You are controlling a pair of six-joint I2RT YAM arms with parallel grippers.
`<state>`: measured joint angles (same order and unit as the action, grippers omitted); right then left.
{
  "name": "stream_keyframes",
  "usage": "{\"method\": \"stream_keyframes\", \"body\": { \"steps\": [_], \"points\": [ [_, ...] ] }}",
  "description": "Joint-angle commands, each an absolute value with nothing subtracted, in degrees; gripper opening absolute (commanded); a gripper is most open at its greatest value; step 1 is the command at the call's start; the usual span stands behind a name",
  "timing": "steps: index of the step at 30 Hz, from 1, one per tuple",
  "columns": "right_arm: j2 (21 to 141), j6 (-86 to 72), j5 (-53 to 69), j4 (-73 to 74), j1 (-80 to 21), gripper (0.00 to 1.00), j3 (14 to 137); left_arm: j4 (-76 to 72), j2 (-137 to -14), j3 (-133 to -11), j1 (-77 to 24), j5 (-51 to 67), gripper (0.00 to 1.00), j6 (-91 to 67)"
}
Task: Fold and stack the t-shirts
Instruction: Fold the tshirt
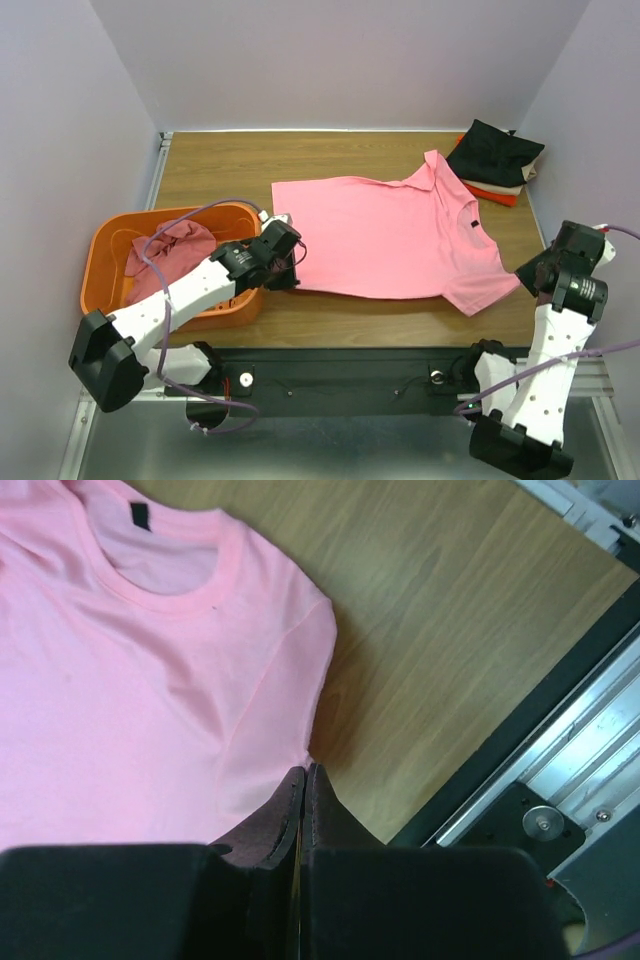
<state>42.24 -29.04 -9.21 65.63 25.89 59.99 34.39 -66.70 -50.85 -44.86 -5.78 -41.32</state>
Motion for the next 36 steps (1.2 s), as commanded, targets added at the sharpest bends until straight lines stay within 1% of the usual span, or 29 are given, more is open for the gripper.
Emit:
{"method": "stream_keyframes", "body": {
  "steps": [1, 6, 12, 21, 24, 36],
  "points": [
    [44.99, -26.81, -8.53, 59.34, 25.93, 0.0, 58.01, 34.54, -69.69, -50.36, -44.65, -3.78, 0.0, -39.03],
    [52.01, -26.28, -5.72, 52.4, 25.93, 0.0, 55.11, 33.93, -75.75, -52.99, -44.39, -3.52, 0.0, -37.53],
    [59.93, -26.11, -3.43, 45.89, 25.93, 0.0, 55.98, 33.84, -80.77, -56.68, -43.42, -3.96, 0.0, -37.0],
    [74.69, -24.52, -0.26, 39.91, 25.58, 0.0, 60.73, 33.49, -86.66, -61.17, -39.38, -1.94, 0.0, -35.69],
    [78.91, -24.17, -0.26, 39.11, 23.65, 0.0, 63.27, 33.4, -88.33, -62.66, -38.32, -1.15, 0.0, -35.42],
    [92.45, -21.89, -1.32, 36.57, 20.04, 0.0, 72.94, 33.92, -92.19, -64.69, -34.28, -0.35, 0.0, -35.95]
  ]
}}
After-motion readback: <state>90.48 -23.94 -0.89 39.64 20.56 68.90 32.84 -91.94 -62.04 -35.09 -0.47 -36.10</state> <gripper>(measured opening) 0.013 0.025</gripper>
